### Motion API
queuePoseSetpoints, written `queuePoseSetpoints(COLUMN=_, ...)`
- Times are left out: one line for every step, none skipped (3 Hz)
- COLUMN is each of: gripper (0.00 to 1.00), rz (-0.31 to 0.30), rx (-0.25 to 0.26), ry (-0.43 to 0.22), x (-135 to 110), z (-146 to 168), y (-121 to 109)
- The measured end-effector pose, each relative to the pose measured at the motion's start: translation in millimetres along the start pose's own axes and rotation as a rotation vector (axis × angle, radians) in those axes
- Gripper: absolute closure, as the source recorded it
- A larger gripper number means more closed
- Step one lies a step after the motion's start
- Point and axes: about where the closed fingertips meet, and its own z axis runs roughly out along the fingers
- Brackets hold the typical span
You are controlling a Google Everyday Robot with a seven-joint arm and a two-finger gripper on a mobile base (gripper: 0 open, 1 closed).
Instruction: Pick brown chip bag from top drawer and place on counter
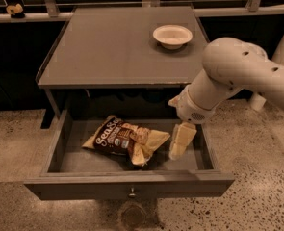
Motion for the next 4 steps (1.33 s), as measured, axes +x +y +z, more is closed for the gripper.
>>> queuePoseSetpoints(gripper=0.00, rz=-0.029, rx=-0.033, ry=-0.015, x=-19.8, z=26.8, y=11.0)
queuePoseSetpoints(gripper=0.00, rz=-0.049, rx=-0.058, ry=-0.008, x=-40.5, z=52.8, y=21.0)
queuePoseSetpoints(gripper=0.00, rz=-0.061, rx=-0.087, ry=0.040, x=-63.3, z=116.4, y=27.8)
queuePoseSetpoints(gripper=0.00, rz=-0.061, rx=-0.087, ry=0.040, x=-63.3, z=116.4, y=27.8)
